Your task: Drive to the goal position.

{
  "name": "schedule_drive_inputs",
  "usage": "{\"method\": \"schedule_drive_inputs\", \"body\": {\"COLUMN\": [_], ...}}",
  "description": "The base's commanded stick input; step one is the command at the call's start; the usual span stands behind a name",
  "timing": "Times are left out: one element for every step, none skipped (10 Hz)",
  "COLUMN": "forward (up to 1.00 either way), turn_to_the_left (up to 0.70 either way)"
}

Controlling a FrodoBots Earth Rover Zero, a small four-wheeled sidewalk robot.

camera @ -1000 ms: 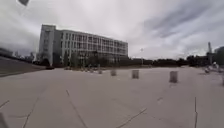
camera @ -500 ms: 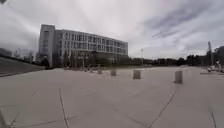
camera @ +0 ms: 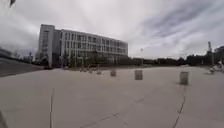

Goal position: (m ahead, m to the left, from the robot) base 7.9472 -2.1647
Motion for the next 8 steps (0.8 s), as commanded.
{"method": "schedule_drive_inputs", "body": {"forward": [0.7,0.7,0.7,0.7,0.7,0.7,0.7,0.7], "turn_to_the_left": [0.0,0.0,0.0,0.0,0.0,0.0,0.0,-0.02]}}
